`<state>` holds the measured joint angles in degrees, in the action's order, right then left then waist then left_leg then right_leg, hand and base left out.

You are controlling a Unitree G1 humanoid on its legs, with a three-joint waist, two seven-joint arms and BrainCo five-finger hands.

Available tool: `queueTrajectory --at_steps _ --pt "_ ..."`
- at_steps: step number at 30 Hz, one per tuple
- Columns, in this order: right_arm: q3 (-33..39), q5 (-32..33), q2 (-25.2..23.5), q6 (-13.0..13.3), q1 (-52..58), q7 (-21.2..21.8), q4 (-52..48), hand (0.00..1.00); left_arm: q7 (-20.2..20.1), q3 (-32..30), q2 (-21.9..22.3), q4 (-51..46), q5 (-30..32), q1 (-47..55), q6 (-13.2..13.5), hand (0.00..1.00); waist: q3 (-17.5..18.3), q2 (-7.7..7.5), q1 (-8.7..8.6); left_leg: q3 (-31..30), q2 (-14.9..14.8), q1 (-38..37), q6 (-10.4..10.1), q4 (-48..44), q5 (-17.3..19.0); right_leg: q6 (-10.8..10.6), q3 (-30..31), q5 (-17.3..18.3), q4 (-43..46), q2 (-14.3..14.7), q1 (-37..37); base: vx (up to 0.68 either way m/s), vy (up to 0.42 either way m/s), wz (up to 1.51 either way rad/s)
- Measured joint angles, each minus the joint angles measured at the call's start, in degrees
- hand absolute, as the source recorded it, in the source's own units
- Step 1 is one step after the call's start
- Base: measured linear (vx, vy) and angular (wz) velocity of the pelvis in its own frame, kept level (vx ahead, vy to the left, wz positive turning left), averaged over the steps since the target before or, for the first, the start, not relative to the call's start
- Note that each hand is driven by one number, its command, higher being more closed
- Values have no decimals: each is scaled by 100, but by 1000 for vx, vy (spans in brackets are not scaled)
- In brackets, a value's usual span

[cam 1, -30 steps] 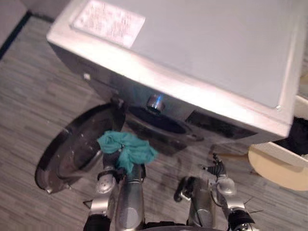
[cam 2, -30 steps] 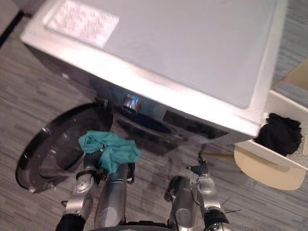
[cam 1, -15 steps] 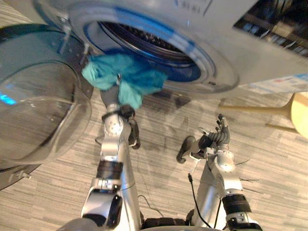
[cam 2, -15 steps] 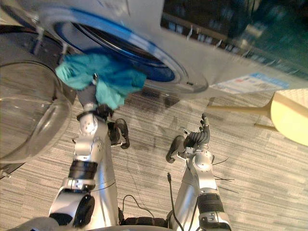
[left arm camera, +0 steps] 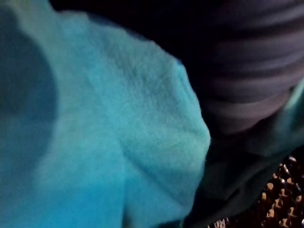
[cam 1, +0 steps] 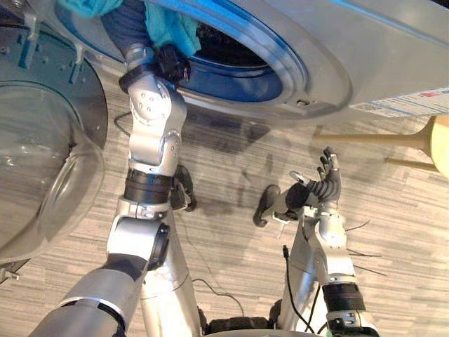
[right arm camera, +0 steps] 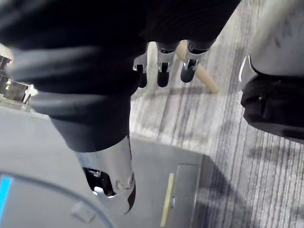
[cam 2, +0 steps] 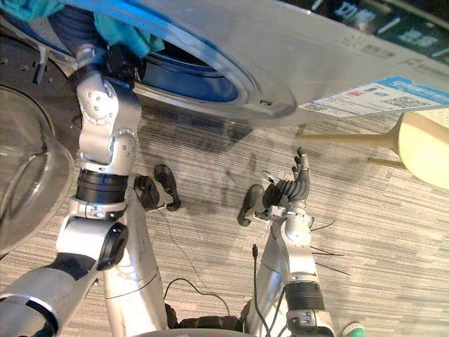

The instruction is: Pick up the laundry basket with both hands and put the clothes into the washing machine.

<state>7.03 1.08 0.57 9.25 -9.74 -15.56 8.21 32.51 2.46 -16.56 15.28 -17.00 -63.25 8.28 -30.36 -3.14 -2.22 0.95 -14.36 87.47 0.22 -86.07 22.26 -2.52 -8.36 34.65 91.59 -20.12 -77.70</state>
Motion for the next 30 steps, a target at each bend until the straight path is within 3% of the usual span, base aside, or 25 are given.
queueTrajectory --at_steps 3,5,9,14,21,27,30 --pt "49 8 27 82 -9 84 9 0 -255 382 -561 446 951 -391 -260 0 4 -8 -1 6 -58 31 -10 1 -6 61 2 -37 -8 40 -58 1 -35 -8" --pt "128 41 93 138 -14 120 -37 0 -672 866 -950 873 2084 -973 -466 0 7 -14 -1 8 -77 129 -13 14 -35 64 21 -77 -10 76 -178 -7 -38 -7" --pt "179 67 131 207 -21 294 -227 0 -1345 1220 -1132 1535 4164 -1635 -882 0 6 -100 -50 62 -169 330 -18 44 -83 103 91 -188 -47 172 -485 9 -36 -16" --pt "90 259 176 278 -36 474 -258 0 -2011 1565 -1156 2201 5316 -1695 -1181 0 -1 -156 -171 63 -185 425 -38 70 -106 103 68 -204 -68 209 -584 47 -29 -3" --pt "-16 358 231 312 -35 696 -259 0 -2215 1603 -1466 2223 5433 -1725 -1129 0 1 -157 -162 72 -259 391 -39 91 -106 123 90 -214 -72 246 -591 27 -29 -2" --pt "-40 399 223 299 -35 696 -274 0 -2250 1460 -1618 2204 4835 -1771 -1025 0 4 -158 -101 72 -270 372 -79 203 -176 170 53 -241 -160 299 -591 40 -44 -1" --pt "-51 267 211 271 -35 686 -277 0 -2177 1042 -1612 1800 4557 -1536 -1017 0 6 -157 -72 66 -278 330 -92 232 -184 184 50 -248 -176 308 -570 43 -39 -2"
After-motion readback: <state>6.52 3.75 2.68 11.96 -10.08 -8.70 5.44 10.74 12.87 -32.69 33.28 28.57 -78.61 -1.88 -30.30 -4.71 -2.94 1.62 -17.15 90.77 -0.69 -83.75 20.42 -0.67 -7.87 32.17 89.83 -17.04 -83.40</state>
